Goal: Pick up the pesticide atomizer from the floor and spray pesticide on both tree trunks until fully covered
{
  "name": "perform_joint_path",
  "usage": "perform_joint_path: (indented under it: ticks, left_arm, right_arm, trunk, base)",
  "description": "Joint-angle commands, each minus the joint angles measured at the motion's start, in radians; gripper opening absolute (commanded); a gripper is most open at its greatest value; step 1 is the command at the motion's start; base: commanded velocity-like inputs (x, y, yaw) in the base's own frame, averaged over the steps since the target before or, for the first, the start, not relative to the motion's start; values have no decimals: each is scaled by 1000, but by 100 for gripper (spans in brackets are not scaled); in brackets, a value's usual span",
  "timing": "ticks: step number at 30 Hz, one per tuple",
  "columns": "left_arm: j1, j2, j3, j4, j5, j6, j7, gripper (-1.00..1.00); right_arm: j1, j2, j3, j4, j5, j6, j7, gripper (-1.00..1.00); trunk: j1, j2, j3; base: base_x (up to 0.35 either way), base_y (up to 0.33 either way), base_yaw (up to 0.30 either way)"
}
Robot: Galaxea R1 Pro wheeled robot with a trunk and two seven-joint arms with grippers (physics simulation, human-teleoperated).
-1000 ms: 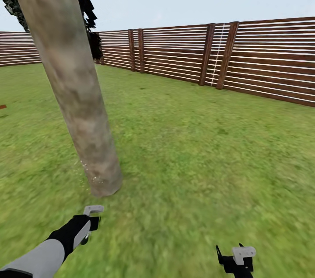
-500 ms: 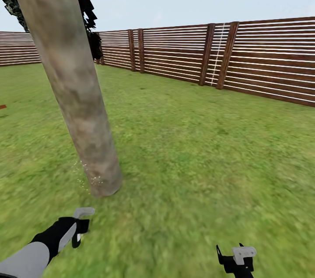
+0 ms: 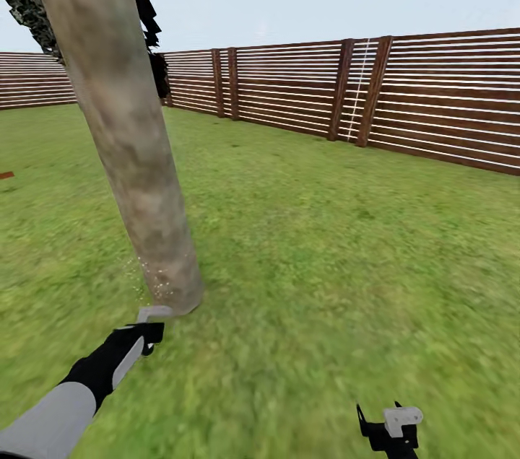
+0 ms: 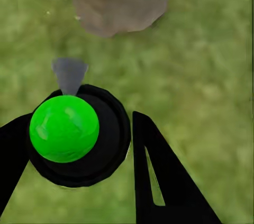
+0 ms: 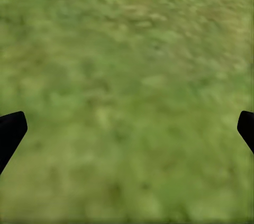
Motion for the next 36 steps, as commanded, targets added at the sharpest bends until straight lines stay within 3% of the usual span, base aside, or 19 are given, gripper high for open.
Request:
perform_joint_path:
  ticks: [1, 2, 3, 5, 12, 18, 21, 24, 26, 28, 29, 30, 34, 36]
  left_arm:
    - [1, -14, -11, -40, 11, 9, 10, -100]
    - [2, -66, -13, -117, -16, 96, 14, -100]
    - [7, -60, -4, -193, -39, 150, 13, -100]
    - [11, -21, 0, -239, -43, 159, 14, -100]
    - [1, -38, -9, -256, -43, 163, 16, -100]
    - [1, -15, 0, -266, -44, 163, 16, -100]
    - [1, -19, 0, -339, -44, 177, 17, -100]
    - [-1, -18, 0, -434, -44, 253, 22, -100]
    - [-1, 1, 18, -466, -45, 271, 22, -100]
    - [-1, 41, 74, -466, -44, 276, 17, -100]
    - [-1, 74, 118, -464, -40, 278, 12, -100]
    - [1, 95, 136, -464, -40, 280, -1, -100]
    - [-1, 100, 138, -475, -41, 350, -102, -100]
    - [-18, 110, 106, -468, -48, 373, -211, -100]
  right_arm:
    - [-1, 0, -8, 1, 11, -4, -1, 100]
    - [-1, 0, -8, 1, 11, -4, -1, 100]
    - [-1, 0, -8, 1, 11, -4, -1, 100]
    - [-1, 0, -8, 1, 11, -4, -1, 100]
    - [-1, 0, -8, 1, 11, -4, -1, 100]
    - [-1, 0, -8, 1, 11, -4, -1, 100]
    - [-1, 0, -8, 1, 11, -4, -1, 100]
    - [-1, 0, -8, 1, 11, -4, -1, 100]
    - [-1, 0, -8, 1, 11, -4, -1, 100]
    - [-1, 0, -8, 1, 11, -4, -1, 100]
    - [-1, 0, -8, 1, 11, -4, -1, 100]
    - [-1, 0, -8, 1, 11, -4, -1, 100]
    - [-1, 0, -8, 1, 11, -4, -1, 100]
    - [-1, 0, -8, 1, 11, -4, -1, 100]
  trunk:
    - [0, 0, -1]
    - [0, 0, -1]
    - [0, 0, -1]
    - [0, 0, -1]
    - [0, 0, -1]
    - [0, 0, -1]
    - [0, 0, -1]
    - [0, 0, -1]
    - [0, 0, -1]
    - [0, 0, -1]
    - [0, 0, -1]
    - [0, 0, -1]
    - [0, 0, -1]
    - [0, 0, -1]
  base:
    - [0, 0, 0]
    - [0, 0, 0]
    - [-157, 0, 0]
    - [-292, 0, 0]
    - [-69, 0, 0]
    - [-232, 0, 0]
    - [-264, 0, 0]
    - [-49, 0, 0]
    - [-7, 0, 0]
    - [-2, 0, 0]
    - [0, 0, 0]
    - [0, 0, 0]
    - [0, 0, 0]
    - [0, 0, 0]
